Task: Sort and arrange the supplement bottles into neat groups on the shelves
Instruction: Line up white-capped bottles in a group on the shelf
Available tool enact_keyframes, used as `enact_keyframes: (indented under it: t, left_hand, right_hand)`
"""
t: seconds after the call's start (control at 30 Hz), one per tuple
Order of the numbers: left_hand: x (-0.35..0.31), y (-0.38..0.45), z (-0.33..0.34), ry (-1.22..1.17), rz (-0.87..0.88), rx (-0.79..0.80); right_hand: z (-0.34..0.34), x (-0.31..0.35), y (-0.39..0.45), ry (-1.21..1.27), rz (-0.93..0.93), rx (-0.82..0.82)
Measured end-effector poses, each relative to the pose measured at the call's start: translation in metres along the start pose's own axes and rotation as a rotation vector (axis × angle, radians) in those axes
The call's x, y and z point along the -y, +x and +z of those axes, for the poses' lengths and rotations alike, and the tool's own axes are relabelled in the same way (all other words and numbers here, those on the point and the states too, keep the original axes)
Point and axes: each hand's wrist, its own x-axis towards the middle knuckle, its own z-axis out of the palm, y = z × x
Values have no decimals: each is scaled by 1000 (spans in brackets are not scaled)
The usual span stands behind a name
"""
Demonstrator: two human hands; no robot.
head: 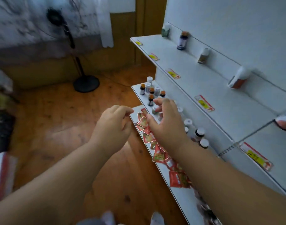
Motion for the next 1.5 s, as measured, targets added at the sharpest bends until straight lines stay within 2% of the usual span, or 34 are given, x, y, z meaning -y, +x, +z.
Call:
enact_keyframes:
  t: [0.17,0.37,0.47,0.63,0.77,0.93,1.07,1.27,1.4,1.5]
  left_hand:
    - [99,77,-22,-19,-32,10]
    - [194,192,-28,-17,35,177]
    - [228,253,-7,-17,88,284]
    - [283,370,84,-50,104,391]
    - [330,437,178,-115,-39,420]
    - [379,509,273,-189,-62,520]
    - [412,563,345,-302,-159,554]
    - [432,615,426,-436,-79,627]
    - [419,650,477,-493,-89,643]
    - [400,669,508,-513,-86,604]
  right_hand:
    - [96,28,88,15,27,28]
    - [186,31,172,37,201,-48]
    - [220,13,214,19,268,-63]
    - [288,-80,293,-25,413,-83]
    - [350,-172,352,-45,525,-78]
    - [410,-260,403,-123,647,-100]
    - [430,-321,452,-268,640,-168]
    - [448,-399,507,-463,726,-160]
    - [448,-449,534,-545,772,-99]
    - [437,-480,545,-510,810,-92]
